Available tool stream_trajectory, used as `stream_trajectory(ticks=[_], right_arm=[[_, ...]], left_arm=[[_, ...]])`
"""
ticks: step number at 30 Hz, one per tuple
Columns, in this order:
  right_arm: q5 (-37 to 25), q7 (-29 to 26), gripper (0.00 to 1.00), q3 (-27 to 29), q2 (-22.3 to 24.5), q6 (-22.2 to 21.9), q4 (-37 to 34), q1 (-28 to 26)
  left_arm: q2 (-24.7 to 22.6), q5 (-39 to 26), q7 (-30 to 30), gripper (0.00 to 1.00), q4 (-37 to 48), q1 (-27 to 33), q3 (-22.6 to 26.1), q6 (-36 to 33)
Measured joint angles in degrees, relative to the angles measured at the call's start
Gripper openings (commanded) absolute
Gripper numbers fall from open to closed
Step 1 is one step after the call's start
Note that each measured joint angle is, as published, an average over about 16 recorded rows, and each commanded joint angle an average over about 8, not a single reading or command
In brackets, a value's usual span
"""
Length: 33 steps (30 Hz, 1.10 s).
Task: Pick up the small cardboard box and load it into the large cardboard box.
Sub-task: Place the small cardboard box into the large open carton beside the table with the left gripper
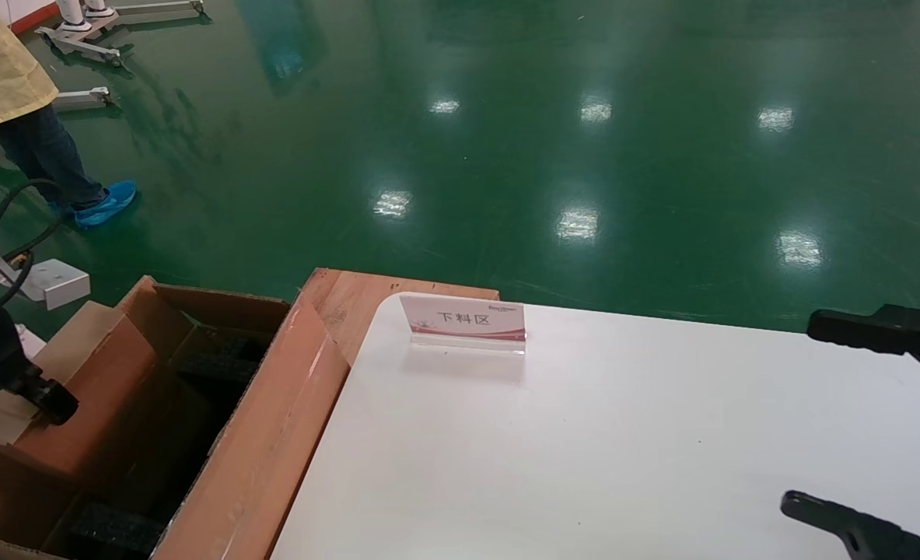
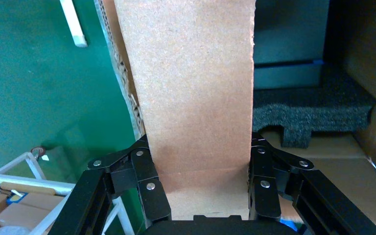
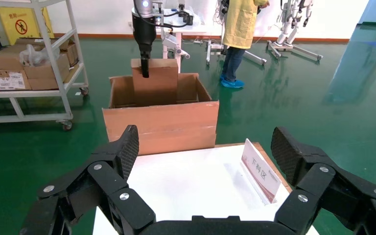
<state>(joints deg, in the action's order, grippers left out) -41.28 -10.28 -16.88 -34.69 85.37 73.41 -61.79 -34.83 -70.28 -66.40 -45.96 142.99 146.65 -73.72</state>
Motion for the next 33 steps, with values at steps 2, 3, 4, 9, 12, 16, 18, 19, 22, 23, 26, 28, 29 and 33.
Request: stream_trajectory(ticks=[2, 3, 4, 9, 12, 16, 18, 19, 22, 23, 26, 28, 29, 33], right_arm=[[0.0, 0.0, 1.0, 0.0, 0.0, 0.0, 0.0, 0.0], [0.0, 0.0, 1.0, 0.0, 0.0, 0.0, 0.0, 0.0], [0.0, 0.0, 1.0, 0.0, 0.0, 0.0, 0.0, 0.0], [0.0, 0.0, 1.0, 0.0, 0.0, 0.0, 0.0, 0.0], [0.0, 0.0, 1.0, 0.0, 0.0, 0.0, 0.0, 0.0], [0.0, 0.0, 1.0, -0.1, 0.0, 0.0, 0.0, 0.0], [0.0, 0.0, 1.0, -0.1, 0.0, 0.0, 0.0, 0.0], [0.0, 0.0, 1.0, -0.1, 0.0, 0.0, 0.0, 0.0], [0.0, 0.0, 1.0, -0.1, 0.0, 0.0, 0.0, 0.0], [0.1, 0.0, 1.0, -0.1, 0.0, 0.0, 0.0, 0.0], [0.1, 0.0, 1.0, -0.1, 0.0, 0.0, 0.0, 0.0], [0.1, 0.0, 1.0, -0.1, 0.0, 0.0, 0.0, 0.0], [0.1, 0.0, 1.0, -0.1, 0.0, 0.0, 0.0, 0.0], [0.1, 0.0, 1.0, -0.1, 0.0, 0.0, 0.0, 0.0]], left_arm=[[-0.2, 0.5, 0.4, 0.0, 1.1, -1.2, -0.2, 0.4], [-0.4, 0.7, 0.6, 0.0, 1.7, -1.8, -0.2, 0.5], [-0.5, 0.9, 0.8, 0.0, 2.3, -2.4, -0.3, 0.7], [-1.0, 2.1, 1.9, 0.0, 5.2, -5.4, -0.6, 1.0], [-1.4, 2.9, 2.5, 0.0, 7.0, -7.1, -0.7, 1.0], [-1.8, 3.9, 3.3, 0.0, 9.4, -9.5, -1.0, 0.8], [-2.0, 4.4, 3.7, 0.0, 10.6, -10.6, -1.1, 0.7], [-2.1, 4.7, 3.8, 0.0, 11.2, -11.1, -1.2, 0.6], [-2.5, 5.4, 4.3, 0.0, 12.9, -12.7, -1.4, 0.4], [-2.6, 5.6, 4.5, 0.0, 13.4, -13.2, -1.4, 0.3], [-3.1, 6.2, 4.9, 0.3, 15.0, -14.5, -1.6, 0.1], [-3.3, 6.5, 5.1, 0.55, 15.8, -15.3, -1.7, -0.1], [-3.4, 6.6, 5.2, 0.67, 16.2, -15.6, -1.7, -0.2], [-3.8, 6.9, 5.5, 1.0, 17.1, -16.4, -1.8, -0.4]])
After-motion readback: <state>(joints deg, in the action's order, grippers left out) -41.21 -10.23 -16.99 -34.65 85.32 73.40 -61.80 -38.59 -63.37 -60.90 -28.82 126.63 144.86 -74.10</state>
